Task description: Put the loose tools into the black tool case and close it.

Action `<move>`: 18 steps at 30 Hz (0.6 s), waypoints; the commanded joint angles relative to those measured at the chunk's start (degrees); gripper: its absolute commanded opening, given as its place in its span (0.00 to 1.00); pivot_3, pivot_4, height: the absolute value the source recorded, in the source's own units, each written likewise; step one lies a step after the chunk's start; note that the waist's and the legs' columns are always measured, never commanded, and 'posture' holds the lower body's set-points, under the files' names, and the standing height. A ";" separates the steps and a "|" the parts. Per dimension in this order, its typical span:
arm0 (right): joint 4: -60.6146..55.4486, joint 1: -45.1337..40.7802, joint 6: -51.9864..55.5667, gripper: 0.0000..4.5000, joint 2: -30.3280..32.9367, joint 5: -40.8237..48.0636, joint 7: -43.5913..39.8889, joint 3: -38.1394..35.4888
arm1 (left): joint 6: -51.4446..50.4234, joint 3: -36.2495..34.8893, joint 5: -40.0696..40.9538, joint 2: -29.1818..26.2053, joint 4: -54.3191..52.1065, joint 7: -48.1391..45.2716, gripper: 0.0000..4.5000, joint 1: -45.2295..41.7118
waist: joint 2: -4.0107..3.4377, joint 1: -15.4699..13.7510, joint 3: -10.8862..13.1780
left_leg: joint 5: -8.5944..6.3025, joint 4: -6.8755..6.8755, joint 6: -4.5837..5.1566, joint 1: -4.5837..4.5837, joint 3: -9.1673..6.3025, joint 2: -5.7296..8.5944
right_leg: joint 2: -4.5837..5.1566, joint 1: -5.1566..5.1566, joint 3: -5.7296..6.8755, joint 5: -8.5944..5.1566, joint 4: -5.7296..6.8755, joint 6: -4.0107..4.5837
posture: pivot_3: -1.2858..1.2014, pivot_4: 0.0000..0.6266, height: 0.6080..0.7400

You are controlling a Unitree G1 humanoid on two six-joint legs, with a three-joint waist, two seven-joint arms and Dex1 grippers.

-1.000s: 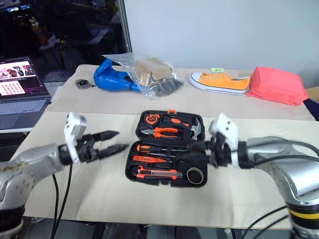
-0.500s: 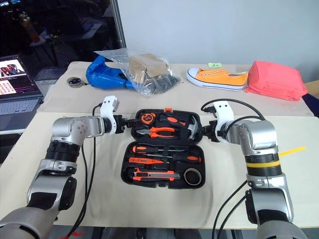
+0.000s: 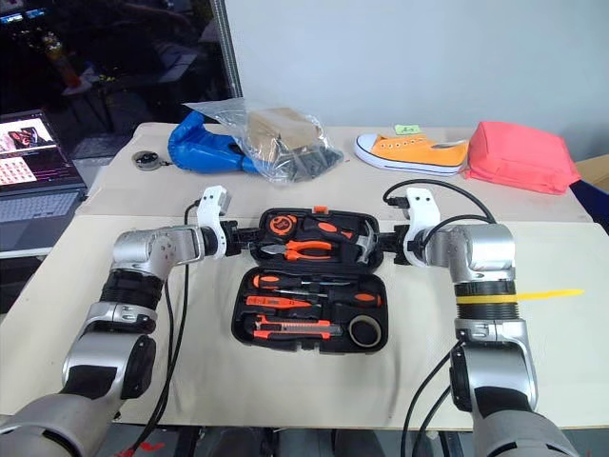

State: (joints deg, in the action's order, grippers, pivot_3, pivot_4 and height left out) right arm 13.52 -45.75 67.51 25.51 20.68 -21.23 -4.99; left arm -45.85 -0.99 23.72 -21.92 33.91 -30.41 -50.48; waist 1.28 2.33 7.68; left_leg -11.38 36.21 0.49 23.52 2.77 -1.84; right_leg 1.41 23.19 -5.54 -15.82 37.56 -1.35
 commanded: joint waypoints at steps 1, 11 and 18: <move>-0.85 -2.55 -18.17 0.00 -2.79 -1.95 -3.02 1.01 | 14.04 1.79 -4.07 1.37 -0.77 -4.82 0.02 -2.90 | 0.01 0.41 0.05 | 0.02 0.00 -0.01 -0.01 0.01 0.00 | 0.00 0.00 -0.02 0.02 0.02 0.01 | 0.52 0.24 1.00; -11.11 8.02 -38.92 0.00 -1.91 -5.40 -10.17 2.96 | 32.36 5.45 -11.22 -2.26 -14.50 -13.27 0.02 7.17 | -0.05 -0.23 0.05 | 0.18 -0.25 -0.21 0.95 0.04 -0.08 | 0.04 1.06 0.03 0.08 0.39 0.02 | 0.52 0.24 1.00; -28.03 30.29 -51.18 0.00 3.38 -5.83 -15.81 1.40 | 40.07 5.55 -14.14 -8.98 -26.70 -18.08 0.02 20.22 | -0.12 -1.18 -0.08 | -0.40 -0.32 0.23 0.80 0.07 -0.23 | 0.10 1.02 0.13 0.00 0.40 -0.11 | 0.52 0.24 1.00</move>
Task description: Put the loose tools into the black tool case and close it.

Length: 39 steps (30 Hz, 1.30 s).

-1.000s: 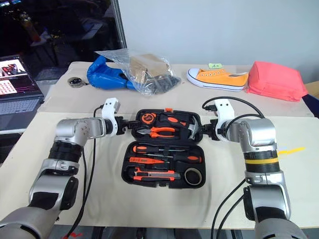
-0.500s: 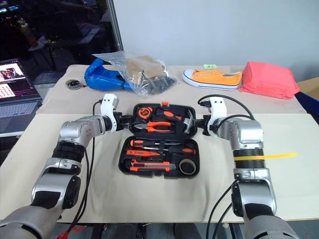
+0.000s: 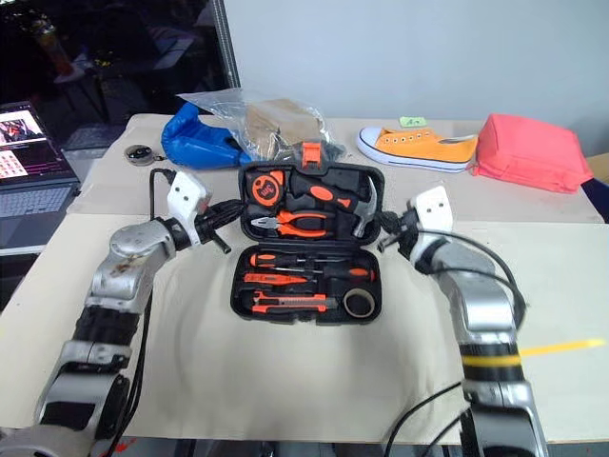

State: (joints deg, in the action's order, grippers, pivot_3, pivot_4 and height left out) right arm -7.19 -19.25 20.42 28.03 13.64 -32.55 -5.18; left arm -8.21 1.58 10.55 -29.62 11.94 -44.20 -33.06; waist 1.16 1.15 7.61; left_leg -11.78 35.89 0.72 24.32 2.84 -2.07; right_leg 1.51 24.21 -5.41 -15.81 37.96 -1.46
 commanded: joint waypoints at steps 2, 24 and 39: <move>-10.61 8.56 -6.33 0.00 2.49 0.53 -4.67 0.32 | 2.78 1.56 0.11 -3.39 -7.48 -5.82 0.02 5.99 | -0.05 -0.02 -0.05 | -0.01 0.06 0.01 -0.11 0.09 -0.01 | 0.03 -0.20 -0.03 -0.02 -0.20 -0.01 | 0.52 0.24 1.00; -35.39 32.18 6.10 0.02 26.80 13.33 -27.28 0.42 | -30.12 -28.78 38.09 -30.68 -42.13 -32.90 0.53 39.77 | 0.38 1.57 0.23 | 0.21 0.01 -0.17 -2.01 0.61 -0.69 | -0.08 -2.01 -0.04 -0.42 -0.84 0.10 | 0.52 0.24 1.00; -16.23 4.71 18.50 0.02 6.32 -3.66 1.96 10.63 | -29.74 -20.43 36.03 -25.84 -50.87 -18.19 0.53 35.29 | 0.47 1.33 0.30 | 0.22 0.01 -0.17 -1.93 0.70 -0.67 | -0.16 -1.85 -0.04 -0.14 -0.83 0.56 | 0.52 0.24 1.00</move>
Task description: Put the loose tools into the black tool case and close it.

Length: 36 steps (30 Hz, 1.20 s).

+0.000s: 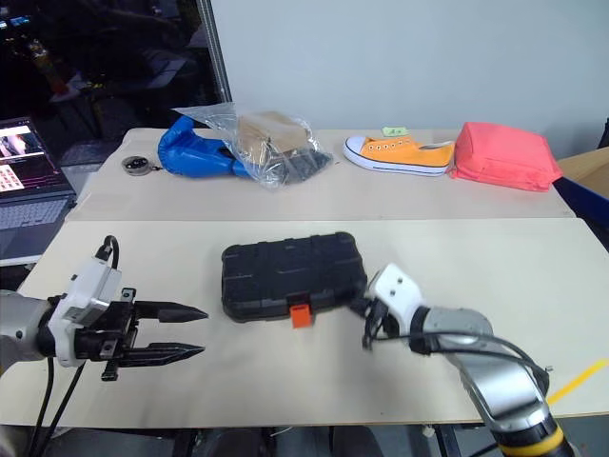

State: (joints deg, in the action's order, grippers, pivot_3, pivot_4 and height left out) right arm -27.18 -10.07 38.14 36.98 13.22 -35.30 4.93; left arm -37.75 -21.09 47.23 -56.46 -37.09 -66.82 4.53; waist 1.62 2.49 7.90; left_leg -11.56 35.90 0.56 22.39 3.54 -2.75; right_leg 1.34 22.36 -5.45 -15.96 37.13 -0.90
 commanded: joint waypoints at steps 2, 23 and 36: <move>9.66 -9.45 0.80 0.02 -6.11 -5.85 7.95 2.79 | -0.18 4.98 -2.14 2.24 -1.55 7.61 0.53 -4.00 | 0.02 0.17 0.00 | 0.00 0.01 0.00 0.02 -0.02 -0.01 | -0.09 0.01 0.00 0.01 0.00 0.02 | 0.52 0.24 1.00; -6.12 -5.26 20.91 0.99 -11.13 10.18 7.38 -0.12 | 7.71 28.87 -19.86 12.64 19.01 8.75 0.53 -22.72 | -0.06 0.03 -0.04 | -0.02 0.07 -0.04 0.89 -0.18 0.03 | -0.39 0.82 0.02 0.12 0.12 0.10 | 0.52 0.24 1.00; -0.50 -8.99 21.16 0.59 -17.47 6.28 15.09 5.51 | 5.31 30.93 -23.84 15.70 20.25 11.84 0.53 -24.74 | -0.12 -0.04 -0.09 | -0.01 0.15 -0.05 0.89 -0.18 0.02 | -0.43 0.77 0.00 0.16 0.11 0.04 | 0.52 0.24 1.00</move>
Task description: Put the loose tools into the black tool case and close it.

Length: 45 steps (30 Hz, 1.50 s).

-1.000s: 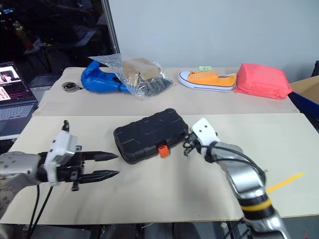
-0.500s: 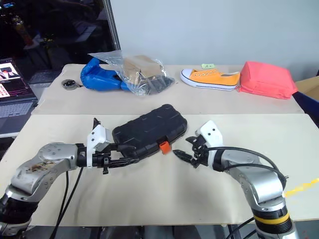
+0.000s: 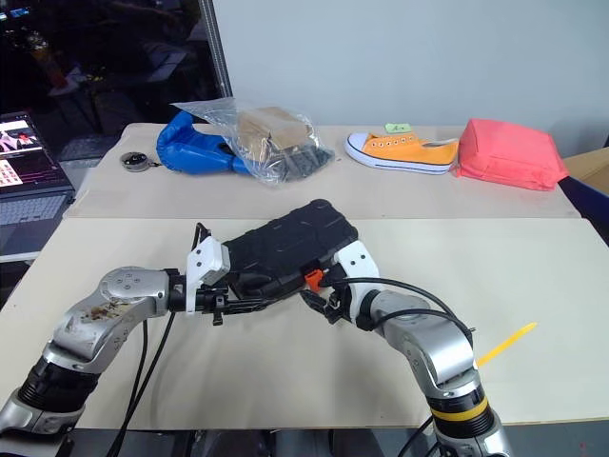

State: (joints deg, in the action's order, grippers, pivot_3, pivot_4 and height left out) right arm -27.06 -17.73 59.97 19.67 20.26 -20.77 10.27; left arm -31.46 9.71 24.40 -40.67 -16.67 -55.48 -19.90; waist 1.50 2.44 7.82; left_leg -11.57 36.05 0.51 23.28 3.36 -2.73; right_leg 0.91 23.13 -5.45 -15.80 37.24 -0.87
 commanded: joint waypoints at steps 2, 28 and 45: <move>-0.48 -1.51 -0.95 0.44 0.18 -1.15 0.54 0.71 | -1.12 0.05 -1.12 -0.08 -0.06 0.66 0.53 -0.41 | 0.00 0.03 0.00 | 0.00 0.00 0.00 0.00 0.00 0.00 | 0.00 0.00 0.00 0.00 0.00 0.00 | 0.52 0.24 1.00; 2.57 -7.57 -4.43 0.60 -0.67 -6.44 -2.30 5.99 | -3.50 0.06 -1.95 0.26 -0.04 2.92 0.53 1.00 | -0.01 0.72 0.00 | 0.02 0.15 -0.01 -0.23 -0.02 -0.13 | -0.23 0.02 -0.10 0.04 0.45 0.12 | 0.52 0.24 1.00; 7.17 -6.99 -6.21 0.01 -2.78 -2.96 -2.65 1.50 | -4.11 -1.73 -2.15 1.27 0.79 4.08 0.53 1.89 | -0.01 0.43 -0.01 | 0.02 0.13 -0.01 -0.28 -0.02 -0.11 | -0.23 -0.01 -0.13 0.01 0.43 0.11 | 0.52 0.24 1.00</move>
State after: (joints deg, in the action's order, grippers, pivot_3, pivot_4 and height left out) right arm -21.43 -22.88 57.41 17.92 18.77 -24.48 11.03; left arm -34.97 7.63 22.74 -39.17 -16.53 -51.23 -19.03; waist 1.49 2.87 7.80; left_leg -11.55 36.17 0.49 22.99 3.34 -2.84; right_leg 0.68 23.12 -5.57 -15.79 37.67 -0.75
